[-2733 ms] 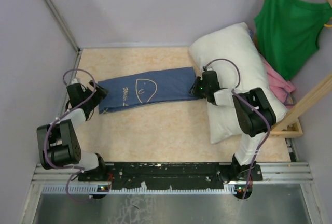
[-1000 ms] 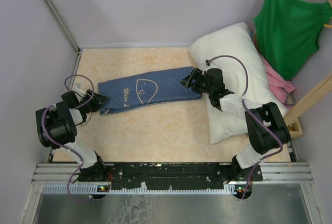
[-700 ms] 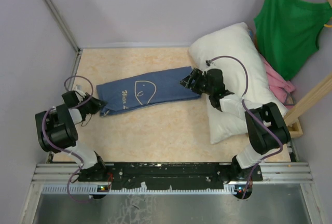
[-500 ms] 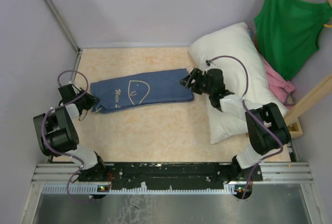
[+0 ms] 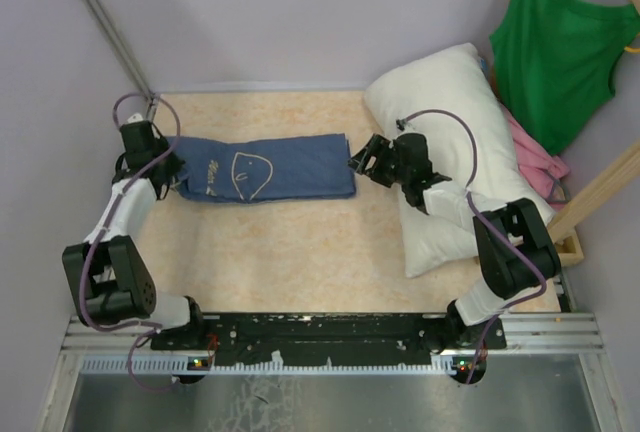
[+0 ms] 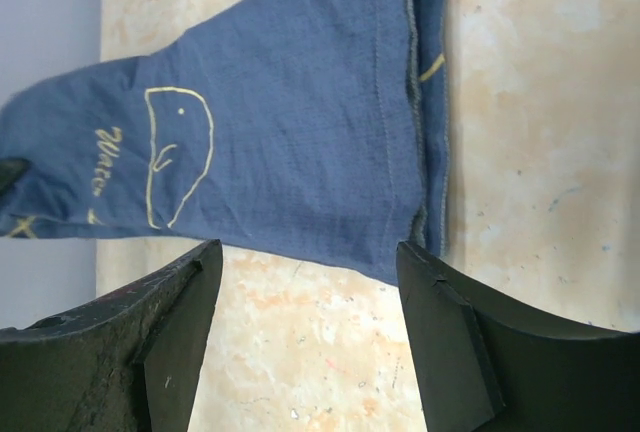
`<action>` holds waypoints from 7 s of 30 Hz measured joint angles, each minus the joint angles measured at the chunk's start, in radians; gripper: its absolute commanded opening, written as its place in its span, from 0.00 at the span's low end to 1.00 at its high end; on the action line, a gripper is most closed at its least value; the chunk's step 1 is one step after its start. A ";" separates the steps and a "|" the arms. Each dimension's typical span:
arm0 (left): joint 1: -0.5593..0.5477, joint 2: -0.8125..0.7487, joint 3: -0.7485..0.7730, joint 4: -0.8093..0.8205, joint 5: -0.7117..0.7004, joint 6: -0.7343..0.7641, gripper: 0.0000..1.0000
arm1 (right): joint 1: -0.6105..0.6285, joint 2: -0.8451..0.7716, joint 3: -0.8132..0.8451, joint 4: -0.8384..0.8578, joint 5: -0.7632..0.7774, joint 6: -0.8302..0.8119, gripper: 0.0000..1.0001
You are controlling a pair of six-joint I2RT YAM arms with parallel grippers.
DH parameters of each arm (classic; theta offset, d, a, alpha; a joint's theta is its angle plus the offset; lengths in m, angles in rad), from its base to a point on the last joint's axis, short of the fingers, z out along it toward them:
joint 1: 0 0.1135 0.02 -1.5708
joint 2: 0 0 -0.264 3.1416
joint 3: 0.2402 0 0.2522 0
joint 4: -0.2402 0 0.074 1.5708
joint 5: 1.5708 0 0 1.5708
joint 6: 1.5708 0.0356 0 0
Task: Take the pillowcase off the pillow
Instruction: Fold the pillowcase at the center of the board, then adjust the pillowcase at the center of the board, then reset both arms
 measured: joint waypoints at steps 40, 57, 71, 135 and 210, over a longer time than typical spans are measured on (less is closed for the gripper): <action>-0.935 0.721 1.011 -0.493 -0.448 0.380 0.20 | -0.065 -0.069 0.117 -0.386 0.193 0.009 0.90; -0.792 0.415 0.666 -0.225 0.077 0.275 0.80 | -0.050 -0.045 0.113 -0.335 0.194 -0.034 0.83; -0.629 0.367 0.349 -0.079 0.091 0.226 0.63 | 0.074 0.441 0.613 -0.438 0.225 -0.287 0.63; -0.568 0.315 0.275 -0.078 0.071 0.222 0.60 | -0.017 0.349 0.385 -0.523 0.087 -0.261 0.00; -0.282 -0.083 0.058 0.260 0.269 0.095 1.00 | 0.074 -0.201 0.229 -0.389 0.333 -0.338 0.99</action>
